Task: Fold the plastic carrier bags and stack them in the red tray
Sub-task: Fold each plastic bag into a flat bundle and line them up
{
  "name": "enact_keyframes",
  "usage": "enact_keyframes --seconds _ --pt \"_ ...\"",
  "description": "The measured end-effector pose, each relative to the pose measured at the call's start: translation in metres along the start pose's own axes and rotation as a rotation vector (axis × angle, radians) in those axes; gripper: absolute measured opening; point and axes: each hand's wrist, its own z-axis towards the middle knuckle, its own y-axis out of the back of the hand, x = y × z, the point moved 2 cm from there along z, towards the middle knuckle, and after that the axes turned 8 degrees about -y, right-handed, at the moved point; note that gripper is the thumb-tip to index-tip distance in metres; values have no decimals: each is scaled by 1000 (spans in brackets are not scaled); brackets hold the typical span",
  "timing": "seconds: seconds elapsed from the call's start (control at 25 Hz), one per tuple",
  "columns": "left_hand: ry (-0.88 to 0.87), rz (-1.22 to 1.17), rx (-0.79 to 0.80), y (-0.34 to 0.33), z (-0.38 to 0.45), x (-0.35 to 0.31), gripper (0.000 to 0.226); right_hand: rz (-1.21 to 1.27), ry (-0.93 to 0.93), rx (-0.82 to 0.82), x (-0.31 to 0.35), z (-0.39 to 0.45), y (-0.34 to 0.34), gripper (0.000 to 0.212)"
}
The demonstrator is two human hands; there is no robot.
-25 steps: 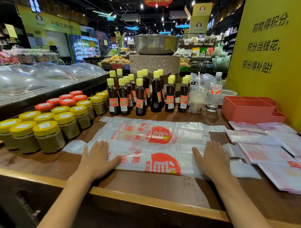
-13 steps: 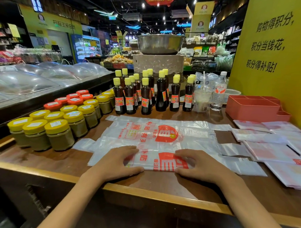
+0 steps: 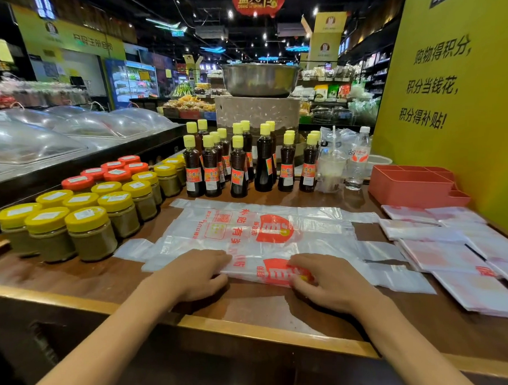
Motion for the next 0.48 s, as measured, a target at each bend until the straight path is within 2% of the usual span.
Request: enact_keyframes --seconds 0.08,0.16,0.36,0.48 --pt "8 8 21 -2 -1 -1 52 14 -17 49 -1 -4 1 65" --pt "7 -13 36 1 -2 -1 49 -10 -15 71 1 -5 3 65" --pt "37 -104 141 23 -9 8 33 -41 17 71 7 -1 13 36" --pt "47 -114 120 36 -10 7 36 -28 -7 157 10 16 28 28"
